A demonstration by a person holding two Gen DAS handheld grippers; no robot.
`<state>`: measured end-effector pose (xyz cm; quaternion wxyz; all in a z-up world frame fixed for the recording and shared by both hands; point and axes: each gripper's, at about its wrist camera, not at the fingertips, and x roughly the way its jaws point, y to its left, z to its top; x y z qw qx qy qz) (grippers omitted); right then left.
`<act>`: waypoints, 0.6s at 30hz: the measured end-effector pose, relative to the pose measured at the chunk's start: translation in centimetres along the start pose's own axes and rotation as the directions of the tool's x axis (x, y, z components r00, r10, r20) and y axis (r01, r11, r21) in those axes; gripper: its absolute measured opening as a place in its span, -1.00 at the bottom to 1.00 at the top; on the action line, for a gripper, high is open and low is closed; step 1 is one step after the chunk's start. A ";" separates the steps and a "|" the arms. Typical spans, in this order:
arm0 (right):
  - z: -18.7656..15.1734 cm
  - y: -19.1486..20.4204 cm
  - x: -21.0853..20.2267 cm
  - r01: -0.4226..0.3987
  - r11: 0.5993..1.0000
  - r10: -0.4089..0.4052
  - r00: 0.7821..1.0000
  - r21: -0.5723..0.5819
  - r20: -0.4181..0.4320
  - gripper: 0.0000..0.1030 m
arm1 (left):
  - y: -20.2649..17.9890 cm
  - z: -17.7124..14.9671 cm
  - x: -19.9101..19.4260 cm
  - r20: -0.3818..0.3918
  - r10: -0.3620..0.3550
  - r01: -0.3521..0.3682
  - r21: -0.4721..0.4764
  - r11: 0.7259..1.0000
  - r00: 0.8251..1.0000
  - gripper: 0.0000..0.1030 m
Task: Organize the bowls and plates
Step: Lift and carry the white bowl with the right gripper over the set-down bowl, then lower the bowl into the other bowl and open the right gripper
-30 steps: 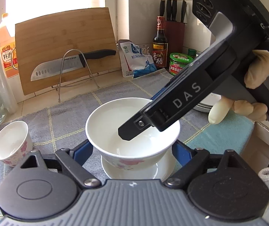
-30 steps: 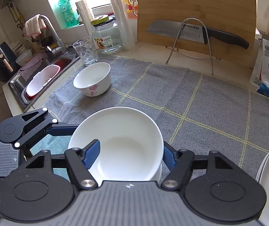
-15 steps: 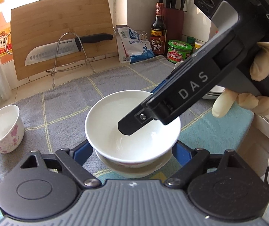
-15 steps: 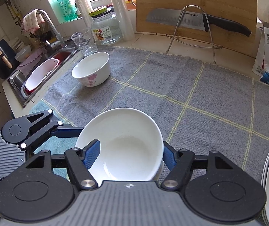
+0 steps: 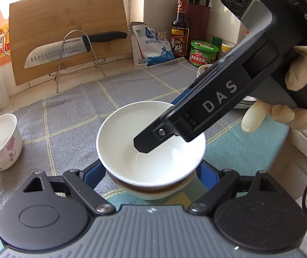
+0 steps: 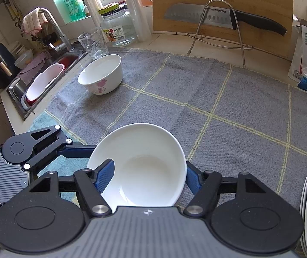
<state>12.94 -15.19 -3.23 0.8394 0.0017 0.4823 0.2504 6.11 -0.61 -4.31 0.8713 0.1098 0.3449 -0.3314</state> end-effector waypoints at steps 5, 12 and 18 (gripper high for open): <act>0.0 0.0 0.1 0.001 1.000 -0.001 1.000 -0.003 -0.003 0.45 | 0.1 0.0 0.0 -0.001 -0.004 0.004 -0.006 1.000 1.000 0.75; 0.1 0.1 0.0 -0.010 1.000 0.010 1.000 -0.013 0.011 0.71 | -0.1 -0.1 0.0 0.000 -0.018 0.018 0.002 1.000 1.000 0.87; 0.6 0.6 -0.4 -0.002 0.999 0.003 0.999 -0.037 0.036 0.85 | 0.1 -0.3 -0.4 0.000 -0.022 0.022 0.002 1.000 1.000 0.90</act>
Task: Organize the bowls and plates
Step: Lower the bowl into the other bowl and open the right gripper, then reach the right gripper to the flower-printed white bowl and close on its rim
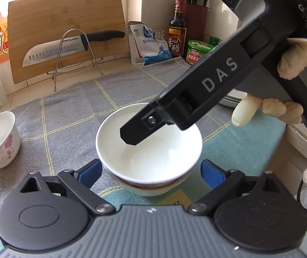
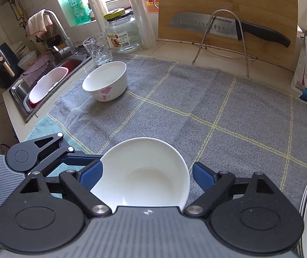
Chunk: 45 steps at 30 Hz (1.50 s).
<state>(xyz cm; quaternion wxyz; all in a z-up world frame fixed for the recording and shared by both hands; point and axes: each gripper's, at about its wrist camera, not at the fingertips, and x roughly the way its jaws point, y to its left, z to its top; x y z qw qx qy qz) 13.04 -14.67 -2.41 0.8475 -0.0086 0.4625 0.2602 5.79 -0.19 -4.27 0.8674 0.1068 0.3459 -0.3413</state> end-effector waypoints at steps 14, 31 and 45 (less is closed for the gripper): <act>5.4 3.9 2.1 -0.008 0.985 0.017 0.999 -0.173 0.049 0.90 | 5.9 -2.3 -3.8 0.035 0.198 -0.195 -0.072 0.978 0.980 0.90; 12.7 8.7 10.5 -0.056 0.940 0.038 0.997 -0.336 -0.061 0.88 | 17.4 -2.4 -0.4 0.079 0.378 -0.359 -0.190 0.914 0.922 0.90; 16.5 7.3 17.4 -0.108 0.954 0.072 0.988 -0.280 -0.135 0.80 | 19.6 -2.4 2.0 0.088 0.348 -0.324 -0.206 0.923 0.933 0.89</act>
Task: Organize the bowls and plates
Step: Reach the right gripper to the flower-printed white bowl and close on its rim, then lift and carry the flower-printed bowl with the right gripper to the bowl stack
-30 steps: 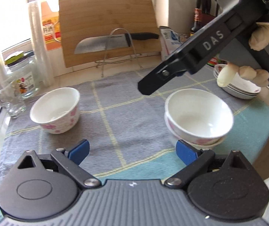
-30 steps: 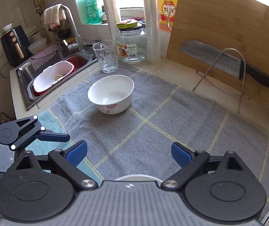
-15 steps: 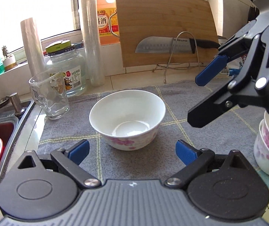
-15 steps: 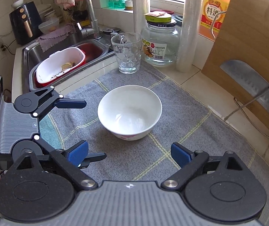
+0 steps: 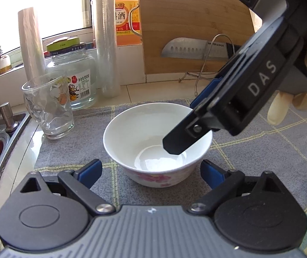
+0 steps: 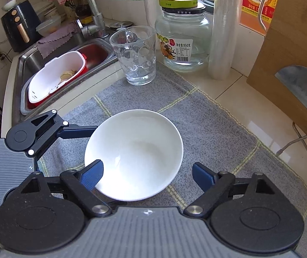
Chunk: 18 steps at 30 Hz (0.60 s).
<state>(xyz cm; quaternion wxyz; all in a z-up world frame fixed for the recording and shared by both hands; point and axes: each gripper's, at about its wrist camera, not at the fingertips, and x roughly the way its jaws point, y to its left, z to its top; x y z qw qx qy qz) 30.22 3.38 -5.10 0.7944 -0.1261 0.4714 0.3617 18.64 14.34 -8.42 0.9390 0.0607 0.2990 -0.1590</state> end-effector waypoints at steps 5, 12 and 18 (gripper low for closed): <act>0.7 -0.3 1.2 -0.016 1.000 0.016 1.000 0.000 -0.013 0.69 | 0.1 0.2 0.4 -0.001 -0.012 0.012 -0.003 1.000 1.000 0.88; 1.5 -0.6 1.8 -0.035 0.999 0.035 0.999 -0.006 -0.019 0.55 | 0.2 0.3 0.5 0.003 -0.030 0.030 0.006 1.000 1.000 0.86; 1.7 -0.6 2.2 -0.044 0.999 0.044 0.999 -0.003 -0.021 0.46 | 0.1 0.5 0.5 0.008 -0.047 0.047 0.013 0.999 0.999 0.78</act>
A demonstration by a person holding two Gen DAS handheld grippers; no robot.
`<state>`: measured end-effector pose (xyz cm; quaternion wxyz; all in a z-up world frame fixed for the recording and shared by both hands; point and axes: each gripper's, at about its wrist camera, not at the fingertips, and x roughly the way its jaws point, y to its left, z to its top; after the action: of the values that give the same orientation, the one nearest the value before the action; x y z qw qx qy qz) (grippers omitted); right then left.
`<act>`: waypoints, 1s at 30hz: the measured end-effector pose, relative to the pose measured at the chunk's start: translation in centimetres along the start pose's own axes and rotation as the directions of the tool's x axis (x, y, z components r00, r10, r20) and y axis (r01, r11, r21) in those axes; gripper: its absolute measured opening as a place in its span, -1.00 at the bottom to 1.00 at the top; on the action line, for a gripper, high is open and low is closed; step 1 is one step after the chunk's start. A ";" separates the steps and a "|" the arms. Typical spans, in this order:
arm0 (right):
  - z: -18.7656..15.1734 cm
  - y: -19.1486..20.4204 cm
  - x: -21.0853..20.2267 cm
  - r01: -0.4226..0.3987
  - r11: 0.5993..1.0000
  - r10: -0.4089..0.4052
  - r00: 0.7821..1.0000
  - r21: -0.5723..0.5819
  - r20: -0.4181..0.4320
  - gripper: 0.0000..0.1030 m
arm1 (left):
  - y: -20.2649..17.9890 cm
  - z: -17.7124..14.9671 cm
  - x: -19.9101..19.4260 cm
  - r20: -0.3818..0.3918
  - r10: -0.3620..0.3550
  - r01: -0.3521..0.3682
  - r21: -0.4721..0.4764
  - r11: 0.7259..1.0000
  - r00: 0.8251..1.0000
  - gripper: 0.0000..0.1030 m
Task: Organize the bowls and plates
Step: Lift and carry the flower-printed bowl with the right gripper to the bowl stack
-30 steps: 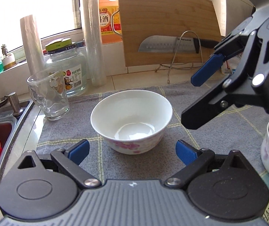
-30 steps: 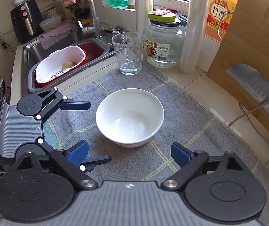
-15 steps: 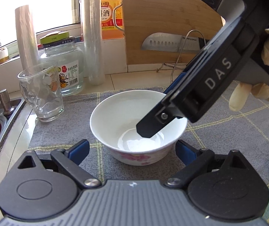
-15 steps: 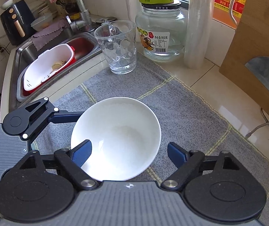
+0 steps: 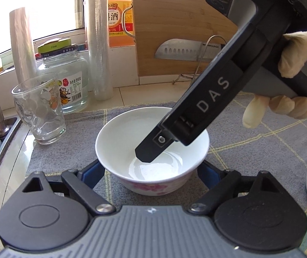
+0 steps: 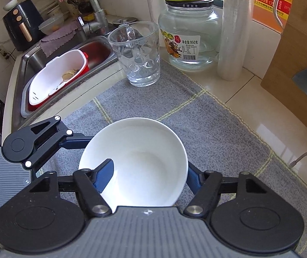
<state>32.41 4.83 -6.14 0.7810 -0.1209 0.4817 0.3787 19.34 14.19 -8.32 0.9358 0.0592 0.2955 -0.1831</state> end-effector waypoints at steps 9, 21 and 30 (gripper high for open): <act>-0.1 0.0 -0.2 0.000 1.000 0.000 1.000 0.004 0.005 0.44 | 0.1 0.1 0.1 -0.005 -0.012 0.012 -0.015 1.000 1.000 0.78; 0.0 -0.1 -0.3 -0.003 1.000 0.003 1.000 0.011 0.009 0.44 | 0.4 0.2 -0.1 -0.006 -0.028 0.028 -0.042 0.999 1.000 0.78; -0.2 0.1 -0.9 -0.016 0.999 0.015 1.000 0.028 0.019 0.44 | 0.0 0.2 -0.7 -0.014 -0.018 0.018 -0.017 1.000 1.000 0.78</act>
<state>31.98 4.39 -5.41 0.7841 -0.1026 0.4805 0.3792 18.94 14.40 -7.75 0.9324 0.0500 0.3042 -0.1886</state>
